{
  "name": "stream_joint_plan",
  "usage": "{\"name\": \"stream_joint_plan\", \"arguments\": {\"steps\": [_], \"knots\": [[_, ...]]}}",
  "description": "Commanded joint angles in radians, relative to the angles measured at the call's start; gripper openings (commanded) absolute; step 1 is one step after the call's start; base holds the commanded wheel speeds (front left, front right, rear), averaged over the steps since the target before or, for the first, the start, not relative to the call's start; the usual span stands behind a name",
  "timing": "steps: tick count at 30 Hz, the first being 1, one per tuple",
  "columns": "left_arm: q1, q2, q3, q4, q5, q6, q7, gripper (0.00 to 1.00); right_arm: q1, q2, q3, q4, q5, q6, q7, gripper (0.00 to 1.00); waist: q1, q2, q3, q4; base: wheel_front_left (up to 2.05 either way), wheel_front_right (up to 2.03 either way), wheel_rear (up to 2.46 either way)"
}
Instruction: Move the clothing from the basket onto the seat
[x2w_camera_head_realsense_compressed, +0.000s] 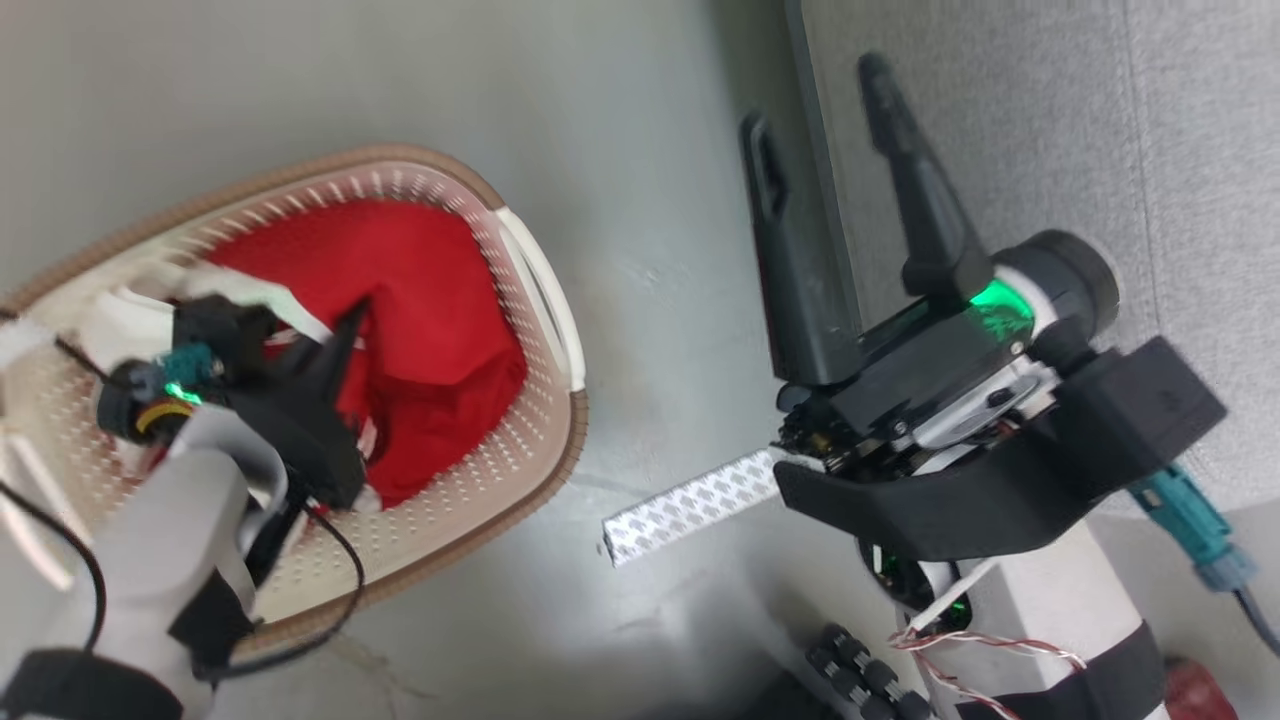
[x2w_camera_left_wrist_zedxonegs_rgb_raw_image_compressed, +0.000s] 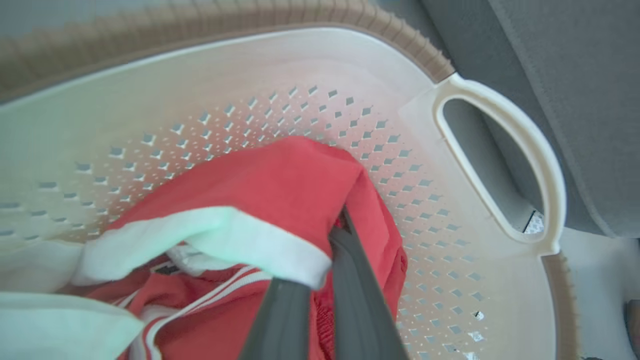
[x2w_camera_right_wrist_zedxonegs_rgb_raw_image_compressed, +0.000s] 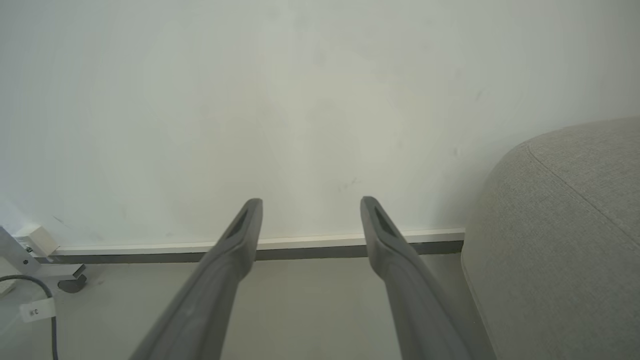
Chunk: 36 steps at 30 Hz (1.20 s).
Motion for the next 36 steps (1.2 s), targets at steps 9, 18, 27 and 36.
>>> {"name": "stream_joint_plan", "arguments": {"steps": [9, 18, 27, 36], "knots": [[0.203, -0.025, 0.125, -0.190, 0.030, 0.000, -0.005, 0.00, 0.076, 0.001, 0.001, 0.077, -0.046, 0.001, -0.001, 1.00, 0.0000, 0.0000, -0.232, 0.108, 0.00, 0.00, 0.00], [0.408, -0.078, 0.270, -0.363, 0.108, 0.000, -0.005, 0.00, 0.158, -0.007, 0.013, 0.152, -0.060, 0.001, -0.001, 1.00, 0.0000, 0.0000, -0.435, 0.157, 0.00, 0.00, 0.00], [0.577, -0.122, 0.391, -0.514, 0.140, 0.000, -0.005, 0.00, 0.251, -0.028, 0.028, 0.198, -0.039, 0.001, -0.001, 1.00, 0.0000, 0.0000, -0.628, 0.180, 0.00, 0.00, 0.00], [0.683, -0.170, 0.484, -0.659, 0.179, 0.000, -0.005, 0.00, 0.337, -0.056, 0.041, 0.229, -0.019, 0.001, -0.001, 1.00, 0.0000, 0.0000, -0.770, 0.183, 0.00, 0.00, 0.00]]}}
